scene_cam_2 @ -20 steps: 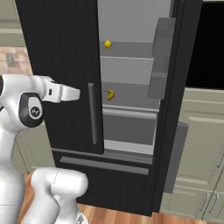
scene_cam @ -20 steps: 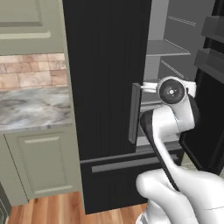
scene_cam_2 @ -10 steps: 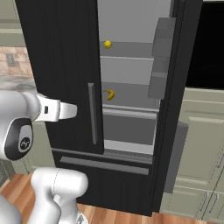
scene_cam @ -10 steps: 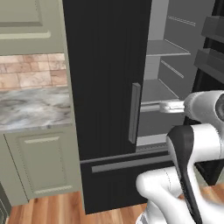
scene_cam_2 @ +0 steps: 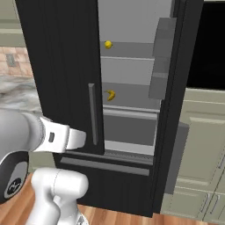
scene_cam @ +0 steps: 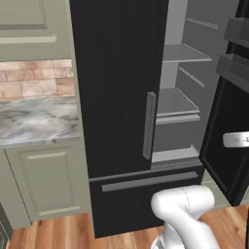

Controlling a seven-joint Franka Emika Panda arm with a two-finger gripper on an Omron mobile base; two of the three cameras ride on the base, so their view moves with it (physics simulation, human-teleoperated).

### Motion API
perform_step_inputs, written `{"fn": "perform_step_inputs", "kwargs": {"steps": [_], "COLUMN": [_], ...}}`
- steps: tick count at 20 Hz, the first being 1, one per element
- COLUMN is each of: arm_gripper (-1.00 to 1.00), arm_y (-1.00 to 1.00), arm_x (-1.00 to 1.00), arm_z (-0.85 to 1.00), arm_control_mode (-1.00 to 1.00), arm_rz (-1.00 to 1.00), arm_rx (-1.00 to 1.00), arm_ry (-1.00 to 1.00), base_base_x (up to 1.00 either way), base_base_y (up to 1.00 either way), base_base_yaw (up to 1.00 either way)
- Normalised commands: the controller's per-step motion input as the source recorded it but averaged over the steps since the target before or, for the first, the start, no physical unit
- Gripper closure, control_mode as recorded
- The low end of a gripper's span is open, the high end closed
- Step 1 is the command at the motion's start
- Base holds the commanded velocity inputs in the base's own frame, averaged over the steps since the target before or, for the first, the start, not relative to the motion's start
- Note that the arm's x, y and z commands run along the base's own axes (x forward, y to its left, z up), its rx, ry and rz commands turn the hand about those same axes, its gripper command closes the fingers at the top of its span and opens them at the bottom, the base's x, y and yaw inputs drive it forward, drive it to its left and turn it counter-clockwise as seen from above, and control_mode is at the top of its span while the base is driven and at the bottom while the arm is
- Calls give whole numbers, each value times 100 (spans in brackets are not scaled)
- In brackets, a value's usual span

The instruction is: Place the banana in the correct fridge rack based on whether it is a fruit or vegetable. Finally, close the fridge door.

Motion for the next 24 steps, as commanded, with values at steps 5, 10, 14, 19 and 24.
{"fn": "perform_step_inputs", "kwargs": {"steps": [5,10,14,19,24], "arm_gripper": [-100,-100,-100,-100,-100], "arm_y": [-100,-100,-100,-90,-71], "arm_x": [-50,0,-1,35,23], "arm_z": [0,-3,-40,-57,-34], "arm_control_mode": [-100,-100,-100,-100,-100], "arm_rz": [-21,-20,-13,0,0], "arm_rx": [9,6,3,-1,2], "arm_ry": [8,5,1,0,2], "base_base_x": [0,0,0,0,0], "base_base_y": [0,0,0,0,0], "base_base_yaw": [0,0,0,0,0]}}
